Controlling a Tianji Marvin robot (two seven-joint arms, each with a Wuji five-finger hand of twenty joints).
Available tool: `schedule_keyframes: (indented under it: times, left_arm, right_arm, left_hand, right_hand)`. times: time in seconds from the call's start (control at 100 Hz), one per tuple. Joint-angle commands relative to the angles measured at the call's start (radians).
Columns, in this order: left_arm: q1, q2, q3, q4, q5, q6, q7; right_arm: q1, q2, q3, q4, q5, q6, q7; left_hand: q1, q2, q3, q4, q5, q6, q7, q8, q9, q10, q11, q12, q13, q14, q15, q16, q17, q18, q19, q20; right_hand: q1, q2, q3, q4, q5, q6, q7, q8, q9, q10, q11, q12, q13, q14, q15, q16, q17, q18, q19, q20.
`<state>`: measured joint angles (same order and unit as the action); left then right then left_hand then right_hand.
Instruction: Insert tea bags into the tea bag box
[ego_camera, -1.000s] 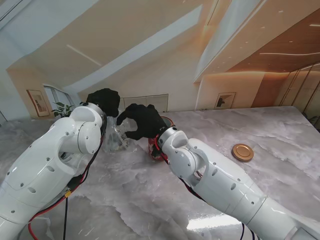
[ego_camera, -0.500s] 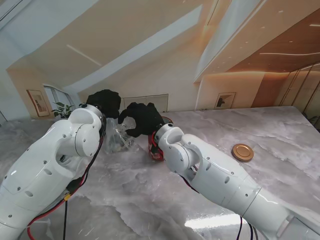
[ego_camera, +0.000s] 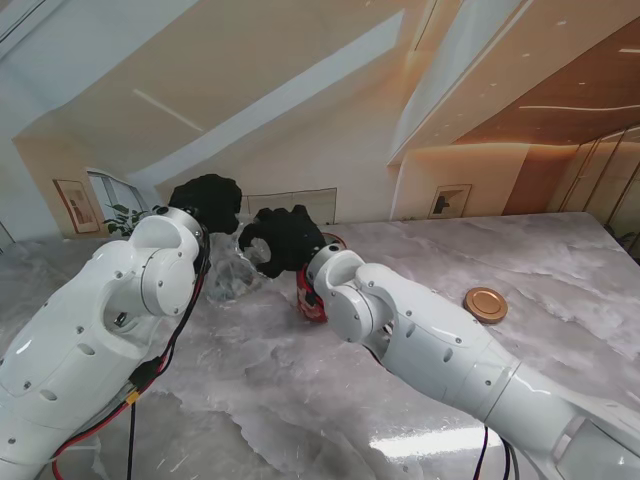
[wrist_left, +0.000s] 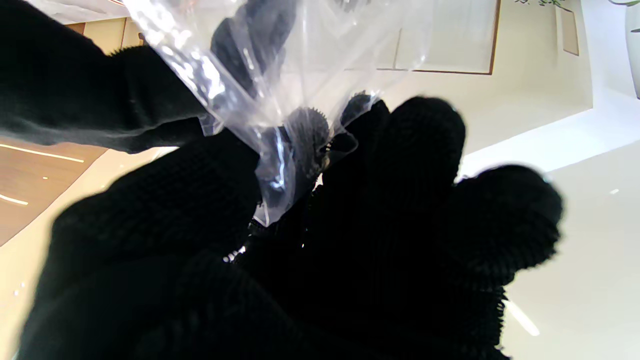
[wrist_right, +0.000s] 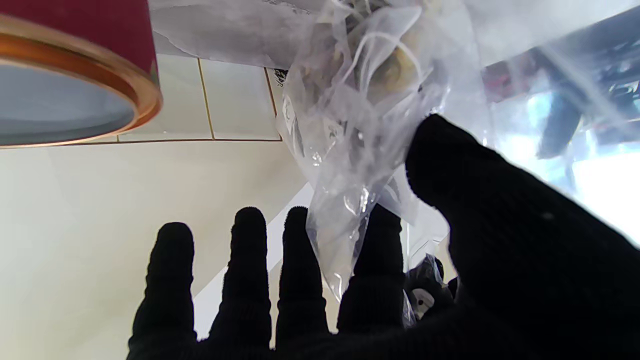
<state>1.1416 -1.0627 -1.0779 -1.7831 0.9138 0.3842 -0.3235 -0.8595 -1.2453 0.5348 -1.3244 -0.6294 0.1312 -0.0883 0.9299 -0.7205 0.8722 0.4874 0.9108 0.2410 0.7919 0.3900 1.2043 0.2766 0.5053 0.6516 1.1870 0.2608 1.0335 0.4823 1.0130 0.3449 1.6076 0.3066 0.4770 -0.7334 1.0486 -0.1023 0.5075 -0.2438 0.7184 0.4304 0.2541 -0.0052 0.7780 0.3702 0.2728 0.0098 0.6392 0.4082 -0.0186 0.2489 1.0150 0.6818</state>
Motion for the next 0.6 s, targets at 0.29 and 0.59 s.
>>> schedule_keyframes:
  times: [0.29,0.59]
  left_arm:
    - [0.009,-0.005,-0.014,-0.023,-0.004,-0.01,-0.009]
    - [0.015,-0.005,-0.022,-0.029,-0.012,-0.016,-0.007]
  right_arm:
    - [0.035,0.014,-0.049,0.009,-0.105,0.006,0.022]
    - [0.057,0.003,-0.078,0.03,-0.131,0.044,0.007]
  left_hand:
    - [0.041,-0.02,0.023,0.02,0.017,0.002,0.016,0.019,0.039,0.094,0.023,0.012,0.034,0.013,0.035,0.0,0.021,-0.084,0.075,0.013]
    - [0.04,-0.019,0.023,0.02,0.017,0.001,0.015,0.02,0.039,0.097,0.023,0.011,0.034,0.014,0.035,0.0,0.021,-0.083,0.076,0.013]
  right_hand:
    - [0.028,-0.046,0.01,0.008,0.008,0.025,-0.016,-0.008,-0.039,0.008,0.002,-0.006,-0.045,0.011,-0.005,-0.01,-0.021,-0.003,-0.018,0.013]
    - [0.027,-0.027,0.007,0.015,0.039,0.067,-0.004,-0.004,-0.024,0.019,0.024,0.003,-0.039,0.02,0.02,0.0,-0.019,-0.002,0.009,0.02]
